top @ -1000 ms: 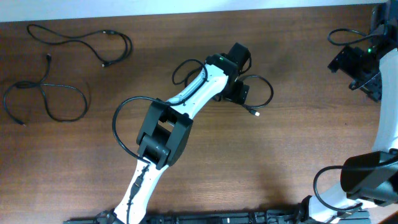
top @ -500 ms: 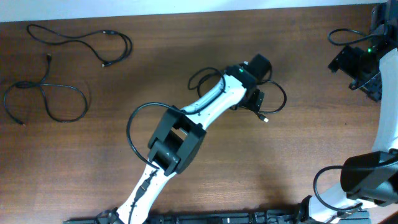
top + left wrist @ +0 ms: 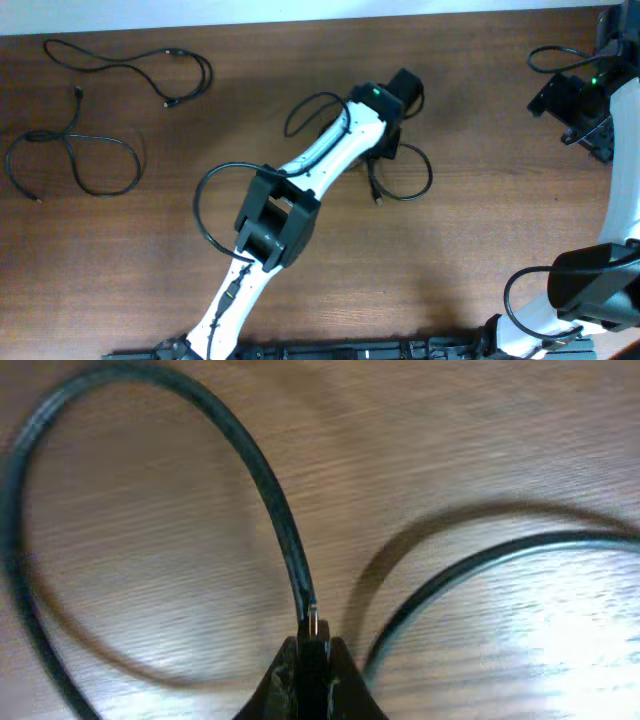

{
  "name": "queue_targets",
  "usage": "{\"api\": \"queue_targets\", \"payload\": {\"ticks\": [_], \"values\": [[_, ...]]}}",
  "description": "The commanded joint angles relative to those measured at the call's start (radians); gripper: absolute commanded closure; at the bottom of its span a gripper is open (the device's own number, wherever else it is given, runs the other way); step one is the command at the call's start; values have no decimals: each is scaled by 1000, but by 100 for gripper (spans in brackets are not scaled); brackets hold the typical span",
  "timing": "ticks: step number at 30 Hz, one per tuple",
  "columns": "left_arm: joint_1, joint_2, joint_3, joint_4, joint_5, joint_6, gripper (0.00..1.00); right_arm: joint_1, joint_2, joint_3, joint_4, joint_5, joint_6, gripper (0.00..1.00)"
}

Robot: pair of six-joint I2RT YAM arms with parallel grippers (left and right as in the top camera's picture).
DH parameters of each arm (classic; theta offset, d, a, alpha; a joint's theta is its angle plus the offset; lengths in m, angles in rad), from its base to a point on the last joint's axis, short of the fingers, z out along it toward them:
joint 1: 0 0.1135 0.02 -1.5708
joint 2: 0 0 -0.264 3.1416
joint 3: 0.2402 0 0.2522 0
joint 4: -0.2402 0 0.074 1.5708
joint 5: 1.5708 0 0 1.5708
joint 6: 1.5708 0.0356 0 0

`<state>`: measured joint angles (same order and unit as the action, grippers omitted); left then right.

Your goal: Untangle cables

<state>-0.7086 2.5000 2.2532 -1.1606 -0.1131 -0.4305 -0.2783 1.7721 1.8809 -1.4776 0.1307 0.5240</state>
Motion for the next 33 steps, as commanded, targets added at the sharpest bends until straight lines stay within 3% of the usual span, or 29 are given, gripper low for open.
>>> {"api": "queue_targets", "payload": {"ticks": [1, 3, 5, 7, 9, 13, 14, 15, 16, 17, 18, 24, 25, 29, 31, 33], "values": [[84, 3, 204, -123, -19, 9, 100, -4, 1, 4, 0, 5, 6, 2], [164, 3, 373, -227, -14, 9, 100, -4, 1, 4, 0, 5, 6, 2], [208, 5, 397, -240, 224, 39, 100, -4, 1, 4, 0, 5, 6, 2], [166, 6, 331, -254, 301, 43, 100, -4, 1, 4, 0, 5, 6, 2], [70, 6, 217, -198, 284, 40, 100, -4, 1, 4, 0, 5, 6, 2], [-75, 6, 3, -47, 248, -18, 83, -4, 1, 4, 0, 5, 6, 1], [-88, 6, -10, -35, 248, -18, 70, -4, 1, 4, 0, 5, 6, 2], [-97, 6, -13, -28, 248, -18, 33, -4, 1, 4, 0, 5, 6, 2], [-98, 6, -12, -25, 249, -17, 22, -4, 1, 4, 0, 5, 6, 2], [-98, 6, -12, -33, 259, -10, 3, -3, 1, 4, 0, 5, 6, 2], [-98, 6, -12, -43, 294, 29, 1, -4, 1, 4, 0, 5, 6, 2], [-129, 11, -126, -20, 183, 35, 2, -4, 1, 4, 0, 5, 6, 2], [-129, 11, -157, 3, 184, 35, 27, -4, 1, 4, 0, 5, 6, 2], [-151, 16, -178, 33, 136, 35, 88, -4, 1, 4, 0, 5, 6, 2], [-150, 17, -178, 32, 130, 35, 100, -4, 1, 4, 0, 5, 6, 2], [-150, 17, -177, 31, 123, 35, 100, -4, 1, 4, 0, 5, 6, 2]]}}
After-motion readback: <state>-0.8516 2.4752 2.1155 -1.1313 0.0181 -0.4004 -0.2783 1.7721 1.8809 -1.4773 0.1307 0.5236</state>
